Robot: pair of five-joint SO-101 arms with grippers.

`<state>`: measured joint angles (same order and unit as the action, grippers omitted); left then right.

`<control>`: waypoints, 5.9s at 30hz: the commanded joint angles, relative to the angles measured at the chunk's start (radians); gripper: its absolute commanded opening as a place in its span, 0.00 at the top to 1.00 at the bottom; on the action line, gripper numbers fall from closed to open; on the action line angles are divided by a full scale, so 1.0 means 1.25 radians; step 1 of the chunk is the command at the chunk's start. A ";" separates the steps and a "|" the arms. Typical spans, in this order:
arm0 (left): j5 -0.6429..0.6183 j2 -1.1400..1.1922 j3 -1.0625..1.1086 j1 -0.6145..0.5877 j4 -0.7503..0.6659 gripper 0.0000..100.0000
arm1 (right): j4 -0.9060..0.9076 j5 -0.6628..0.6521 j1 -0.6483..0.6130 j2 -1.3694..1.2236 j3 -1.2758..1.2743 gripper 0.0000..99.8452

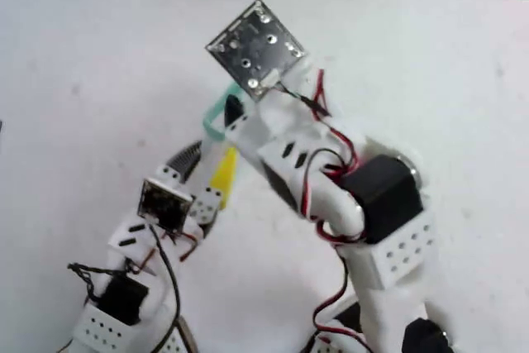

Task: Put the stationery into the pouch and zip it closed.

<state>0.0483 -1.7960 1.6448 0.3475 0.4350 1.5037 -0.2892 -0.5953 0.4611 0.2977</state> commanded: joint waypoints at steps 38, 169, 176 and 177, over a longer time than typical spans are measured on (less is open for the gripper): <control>-0.033 0.001 -0.011 -0.044 -0.026 0.91 | -0.069 0.005 0.455 -1.066 0.303 0.99; -0.118 0.001 -0.090 -0.044 0.110 0.79 | -0.645 0.193 -0.063 0.157 -0.594 0.98; -0.118 0.001 -0.090 -0.044 0.110 0.79 | -0.628 0.260 -0.025 0.176 -0.597 0.98; -0.118 0.001 -0.090 -0.044 0.110 0.79 | -0.622 0.261 -0.019 0.190 -0.598 0.98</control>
<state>-0.0944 -1.7883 1.5911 0.2984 0.5731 0.6997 0.0253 -0.6490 0.6728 -0.4450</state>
